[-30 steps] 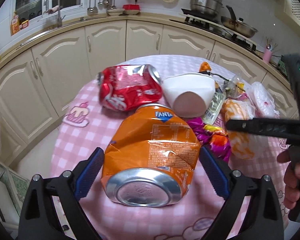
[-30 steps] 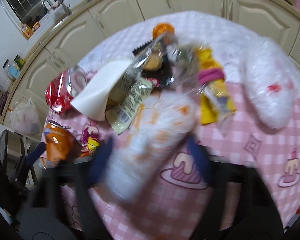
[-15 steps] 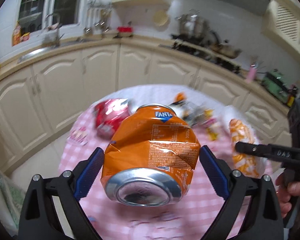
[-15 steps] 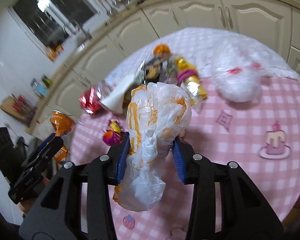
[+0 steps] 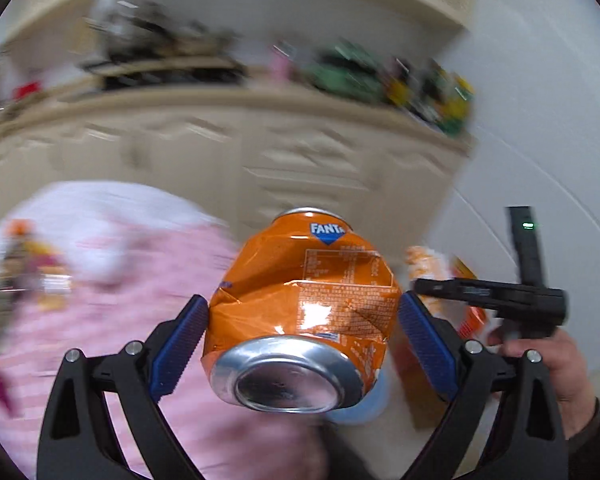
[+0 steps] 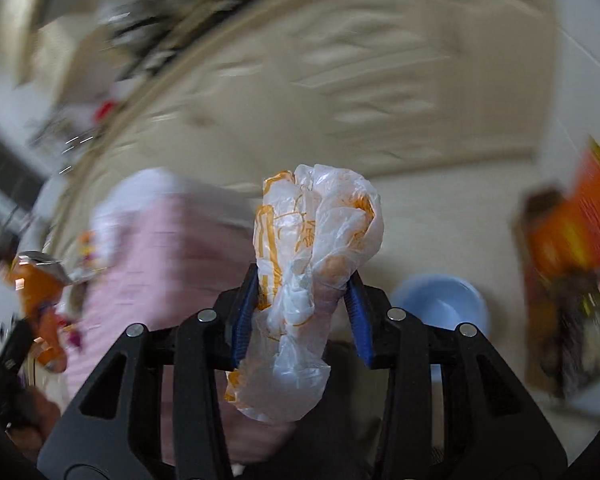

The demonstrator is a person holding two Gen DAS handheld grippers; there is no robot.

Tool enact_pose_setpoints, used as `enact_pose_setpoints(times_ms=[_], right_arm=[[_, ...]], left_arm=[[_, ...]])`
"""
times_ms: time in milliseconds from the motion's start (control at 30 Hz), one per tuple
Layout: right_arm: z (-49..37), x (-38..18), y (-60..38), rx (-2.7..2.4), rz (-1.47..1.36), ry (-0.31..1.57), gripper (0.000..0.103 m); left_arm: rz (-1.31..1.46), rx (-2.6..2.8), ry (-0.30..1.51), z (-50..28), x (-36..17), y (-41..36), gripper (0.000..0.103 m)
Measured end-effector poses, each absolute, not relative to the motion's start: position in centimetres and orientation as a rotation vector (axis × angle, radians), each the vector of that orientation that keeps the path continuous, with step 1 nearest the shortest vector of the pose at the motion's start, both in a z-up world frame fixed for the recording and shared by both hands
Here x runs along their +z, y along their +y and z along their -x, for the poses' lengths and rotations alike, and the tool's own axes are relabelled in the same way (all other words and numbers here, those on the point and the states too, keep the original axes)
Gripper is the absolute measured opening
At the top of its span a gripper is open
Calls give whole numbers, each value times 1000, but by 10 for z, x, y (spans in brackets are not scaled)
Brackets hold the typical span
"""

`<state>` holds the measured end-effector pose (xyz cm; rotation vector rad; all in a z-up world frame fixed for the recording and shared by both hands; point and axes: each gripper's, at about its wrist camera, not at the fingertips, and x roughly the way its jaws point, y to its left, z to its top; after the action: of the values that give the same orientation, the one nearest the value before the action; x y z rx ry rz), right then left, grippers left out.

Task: Collect trash
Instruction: 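Carry both items to the blue bin and open both tools to drop them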

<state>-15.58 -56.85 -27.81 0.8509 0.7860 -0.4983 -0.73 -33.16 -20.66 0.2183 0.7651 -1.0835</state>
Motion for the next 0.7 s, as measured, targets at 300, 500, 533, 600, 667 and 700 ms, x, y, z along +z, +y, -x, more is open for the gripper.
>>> enact_pose_setpoints(times_ms=[300,500,533,600,667,700], right_arm=[[218,-429,-624,-599,-1146,927,42],[220,-476,-647,-598,-1255,935,56],[227,-480,-647,-616,-1263,938,71],[232,-485,-649,-651,-1270,934,94],[238,-489,-652,-673,-1281,921,97],[242,-490,-653,-691,-1290,918,97]], left_arm=[[-487,-1174,1114,68,-364,-498,93],[-611,-1160,1239,68,-435,-552,94],[-630,-1144,1262,67,-445,-558,94],[-649,-1132,1301,67,-450,-559,94],[-685,-1098,1296,64,-454,-561,95],[-690,-1084,1285,62,-455,-560,95]])
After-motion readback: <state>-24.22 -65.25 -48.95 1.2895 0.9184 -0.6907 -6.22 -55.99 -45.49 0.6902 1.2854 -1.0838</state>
